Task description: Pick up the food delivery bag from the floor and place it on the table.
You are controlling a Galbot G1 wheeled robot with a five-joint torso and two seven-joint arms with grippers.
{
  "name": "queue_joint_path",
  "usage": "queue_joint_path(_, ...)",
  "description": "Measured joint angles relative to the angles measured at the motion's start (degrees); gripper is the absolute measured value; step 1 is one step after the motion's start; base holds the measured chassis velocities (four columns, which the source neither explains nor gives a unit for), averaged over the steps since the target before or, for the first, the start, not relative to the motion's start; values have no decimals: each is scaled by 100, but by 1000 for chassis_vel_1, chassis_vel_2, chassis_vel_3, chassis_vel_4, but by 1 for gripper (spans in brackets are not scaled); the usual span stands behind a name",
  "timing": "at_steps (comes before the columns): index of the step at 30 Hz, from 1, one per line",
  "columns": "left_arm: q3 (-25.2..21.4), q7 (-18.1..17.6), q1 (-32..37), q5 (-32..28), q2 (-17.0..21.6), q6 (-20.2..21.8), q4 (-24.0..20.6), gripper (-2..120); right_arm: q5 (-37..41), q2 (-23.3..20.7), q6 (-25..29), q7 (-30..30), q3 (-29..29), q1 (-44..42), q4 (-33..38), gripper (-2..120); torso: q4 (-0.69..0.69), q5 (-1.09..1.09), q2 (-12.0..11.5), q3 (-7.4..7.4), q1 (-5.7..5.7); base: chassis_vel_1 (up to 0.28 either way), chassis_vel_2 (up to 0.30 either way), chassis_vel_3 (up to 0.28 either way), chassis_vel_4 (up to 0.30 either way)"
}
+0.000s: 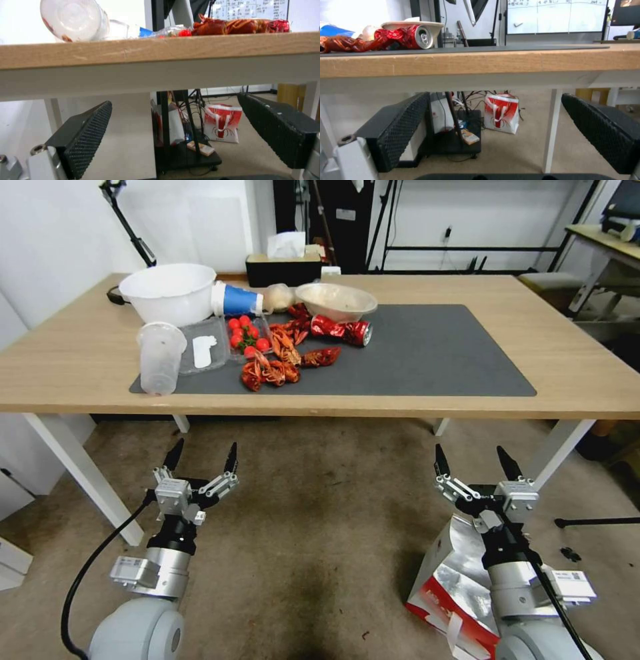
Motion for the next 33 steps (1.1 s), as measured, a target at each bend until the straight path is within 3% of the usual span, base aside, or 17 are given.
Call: queue_joint_path(33, -29, 87, 3, -32, -10, -63, -6, 94, 47, 43, 99, -39, 15, 28, -45, 100, 0, 0, -758, -506, -252, 0, 0, 0, 0)
